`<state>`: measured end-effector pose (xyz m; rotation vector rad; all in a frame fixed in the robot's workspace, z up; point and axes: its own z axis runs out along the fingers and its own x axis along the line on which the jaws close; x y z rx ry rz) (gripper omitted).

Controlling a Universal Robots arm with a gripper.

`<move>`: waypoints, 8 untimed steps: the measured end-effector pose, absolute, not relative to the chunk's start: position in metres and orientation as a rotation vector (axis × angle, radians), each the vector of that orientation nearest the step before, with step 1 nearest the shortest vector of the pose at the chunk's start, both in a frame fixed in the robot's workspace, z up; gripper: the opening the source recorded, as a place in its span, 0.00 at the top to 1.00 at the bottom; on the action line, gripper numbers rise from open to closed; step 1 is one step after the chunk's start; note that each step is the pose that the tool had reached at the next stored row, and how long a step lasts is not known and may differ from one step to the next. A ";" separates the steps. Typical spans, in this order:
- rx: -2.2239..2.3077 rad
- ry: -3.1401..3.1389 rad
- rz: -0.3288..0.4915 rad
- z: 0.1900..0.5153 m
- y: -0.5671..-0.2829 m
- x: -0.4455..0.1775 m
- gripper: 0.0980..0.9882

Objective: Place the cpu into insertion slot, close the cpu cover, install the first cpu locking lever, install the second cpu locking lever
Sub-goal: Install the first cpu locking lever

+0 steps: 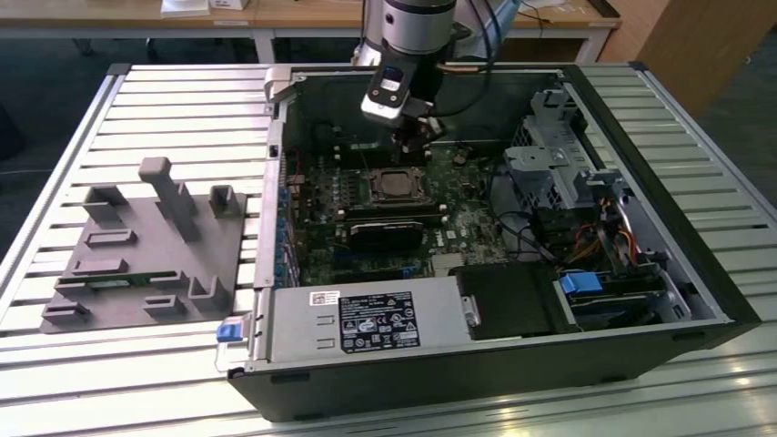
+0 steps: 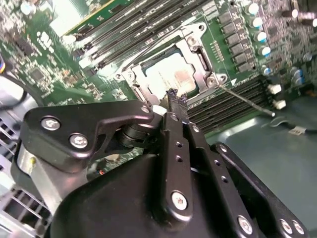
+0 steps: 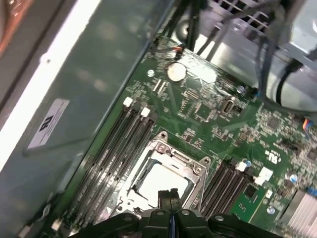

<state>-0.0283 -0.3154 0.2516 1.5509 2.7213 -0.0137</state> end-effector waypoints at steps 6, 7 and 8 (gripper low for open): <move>1.399 2.802 -0.013 0.251 -0.315 -0.028 0.99; 1.374 2.814 -0.013 0.252 -0.315 -0.028 0.99; 1.349 2.826 -0.012 0.252 -0.315 -0.028 0.99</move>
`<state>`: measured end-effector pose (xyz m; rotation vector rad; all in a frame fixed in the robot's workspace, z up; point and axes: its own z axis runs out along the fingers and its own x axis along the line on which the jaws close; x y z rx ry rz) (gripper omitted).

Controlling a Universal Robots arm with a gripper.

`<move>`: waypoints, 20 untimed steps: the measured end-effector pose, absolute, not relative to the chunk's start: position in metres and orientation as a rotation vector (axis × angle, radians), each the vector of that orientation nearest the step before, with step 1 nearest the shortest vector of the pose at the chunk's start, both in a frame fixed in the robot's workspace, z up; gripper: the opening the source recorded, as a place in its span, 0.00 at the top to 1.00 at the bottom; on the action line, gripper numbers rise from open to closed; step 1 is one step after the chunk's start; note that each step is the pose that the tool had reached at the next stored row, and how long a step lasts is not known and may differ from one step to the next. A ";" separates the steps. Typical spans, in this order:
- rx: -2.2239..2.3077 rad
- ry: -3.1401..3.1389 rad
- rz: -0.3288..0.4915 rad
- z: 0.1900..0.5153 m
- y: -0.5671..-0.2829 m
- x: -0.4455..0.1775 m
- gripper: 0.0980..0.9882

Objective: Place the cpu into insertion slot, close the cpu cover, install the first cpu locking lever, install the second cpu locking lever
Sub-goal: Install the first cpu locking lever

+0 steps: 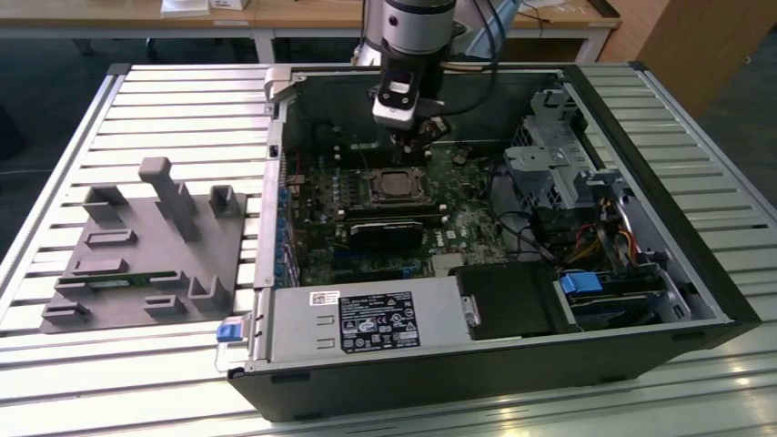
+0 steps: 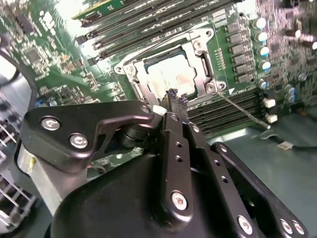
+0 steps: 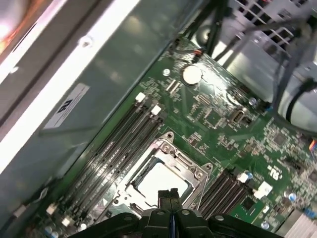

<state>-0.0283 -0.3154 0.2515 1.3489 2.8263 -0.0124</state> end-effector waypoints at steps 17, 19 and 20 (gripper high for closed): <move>0.895 3.000 -0.010 0.251 -0.315 -0.028 0.99; 0.841 3.015 -0.010 0.251 -0.315 -0.028 0.99; 0.814 3.023 -0.009 0.251 -0.315 -0.028 0.99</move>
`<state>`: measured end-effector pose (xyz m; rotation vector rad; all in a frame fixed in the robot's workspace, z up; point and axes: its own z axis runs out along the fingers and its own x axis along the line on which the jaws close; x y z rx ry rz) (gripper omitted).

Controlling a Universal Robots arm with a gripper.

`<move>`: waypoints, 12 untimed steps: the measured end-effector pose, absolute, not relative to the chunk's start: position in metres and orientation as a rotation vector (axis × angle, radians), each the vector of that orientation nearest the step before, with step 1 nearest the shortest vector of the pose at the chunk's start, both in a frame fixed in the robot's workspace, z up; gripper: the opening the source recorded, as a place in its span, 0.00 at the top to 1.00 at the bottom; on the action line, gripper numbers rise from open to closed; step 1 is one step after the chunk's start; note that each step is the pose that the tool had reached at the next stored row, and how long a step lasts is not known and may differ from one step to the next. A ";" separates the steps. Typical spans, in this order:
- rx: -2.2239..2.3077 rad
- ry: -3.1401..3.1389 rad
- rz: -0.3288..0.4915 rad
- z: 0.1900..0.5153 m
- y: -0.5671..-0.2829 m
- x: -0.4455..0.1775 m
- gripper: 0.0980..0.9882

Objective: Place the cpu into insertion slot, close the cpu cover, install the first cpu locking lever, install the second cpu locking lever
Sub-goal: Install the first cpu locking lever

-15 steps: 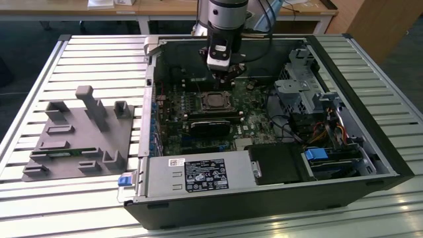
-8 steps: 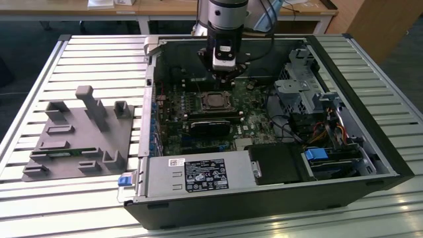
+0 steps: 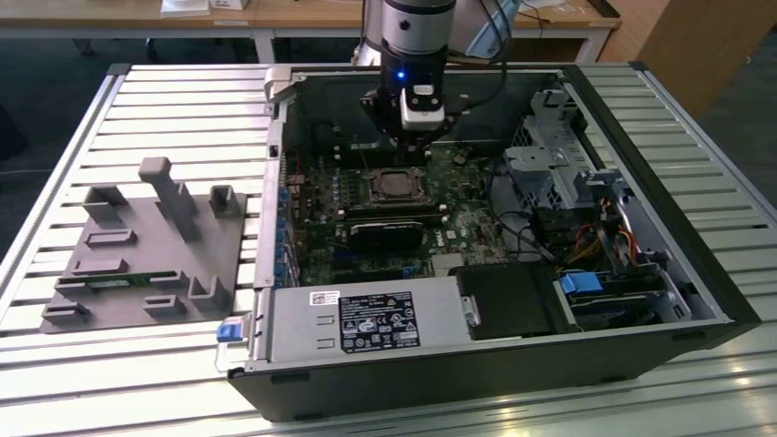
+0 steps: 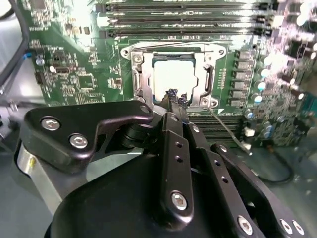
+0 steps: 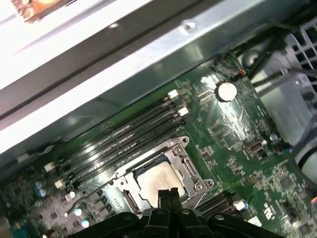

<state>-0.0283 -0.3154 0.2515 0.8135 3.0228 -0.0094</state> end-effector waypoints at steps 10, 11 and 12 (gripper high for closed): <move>0.536 3.084 -0.008 0.251 -0.315 -0.028 0.99; 0.509 3.088 -0.007 0.251 -0.315 -0.028 0.99; 0.479 3.093 -0.007 0.251 -0.315 -0.028 0.99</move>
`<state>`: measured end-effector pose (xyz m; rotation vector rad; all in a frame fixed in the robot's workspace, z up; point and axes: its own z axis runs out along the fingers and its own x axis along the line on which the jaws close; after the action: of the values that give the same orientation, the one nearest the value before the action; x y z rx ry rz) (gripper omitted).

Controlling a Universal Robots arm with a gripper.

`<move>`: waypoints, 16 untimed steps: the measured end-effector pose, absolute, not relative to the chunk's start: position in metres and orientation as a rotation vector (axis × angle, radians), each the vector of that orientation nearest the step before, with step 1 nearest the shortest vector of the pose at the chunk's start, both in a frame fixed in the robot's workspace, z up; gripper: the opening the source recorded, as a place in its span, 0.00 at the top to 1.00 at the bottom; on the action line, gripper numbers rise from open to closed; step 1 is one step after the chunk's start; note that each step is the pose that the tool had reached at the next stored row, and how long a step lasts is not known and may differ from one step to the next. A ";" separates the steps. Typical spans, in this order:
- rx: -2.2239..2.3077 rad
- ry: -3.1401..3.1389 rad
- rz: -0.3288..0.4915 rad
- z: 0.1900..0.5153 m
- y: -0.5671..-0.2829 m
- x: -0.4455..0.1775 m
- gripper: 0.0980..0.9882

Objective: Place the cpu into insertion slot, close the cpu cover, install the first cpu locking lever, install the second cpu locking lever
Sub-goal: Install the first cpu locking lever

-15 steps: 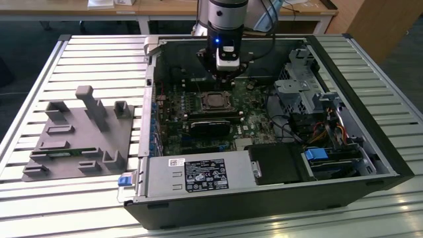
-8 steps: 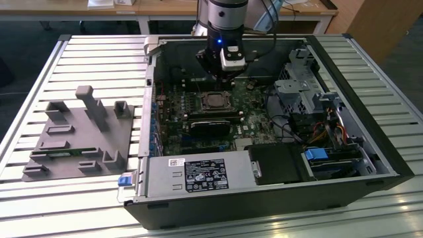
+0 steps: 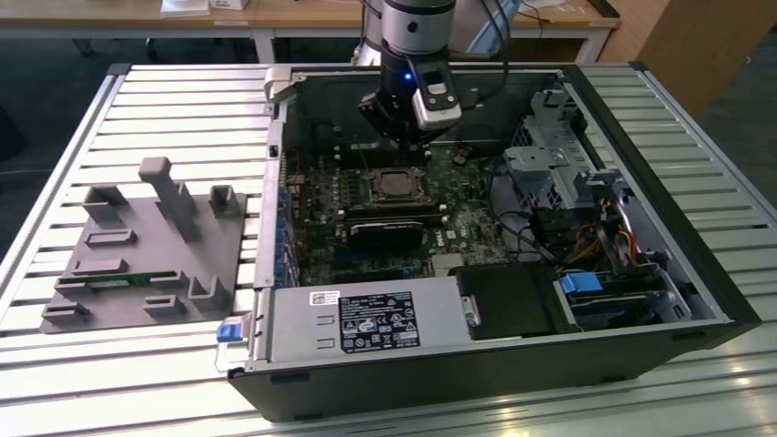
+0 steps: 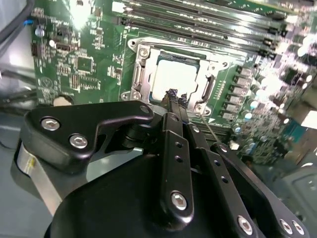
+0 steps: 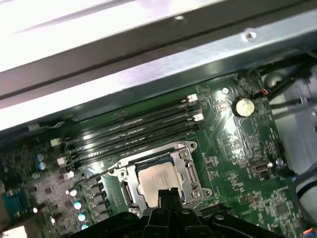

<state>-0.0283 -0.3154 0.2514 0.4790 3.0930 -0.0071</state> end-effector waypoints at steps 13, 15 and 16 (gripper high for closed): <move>0.137 3.128 0.002 0.251 -0.315 -0.028 0.99; 0.088 3.129 0.003 0.251 -0.315 -0.028 0.99; 0.065 3.130 0.005 0.251 -0.315 -0.028 0.99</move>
<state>-0.0283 -0.3154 0.2511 0.0651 3.1300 0.0049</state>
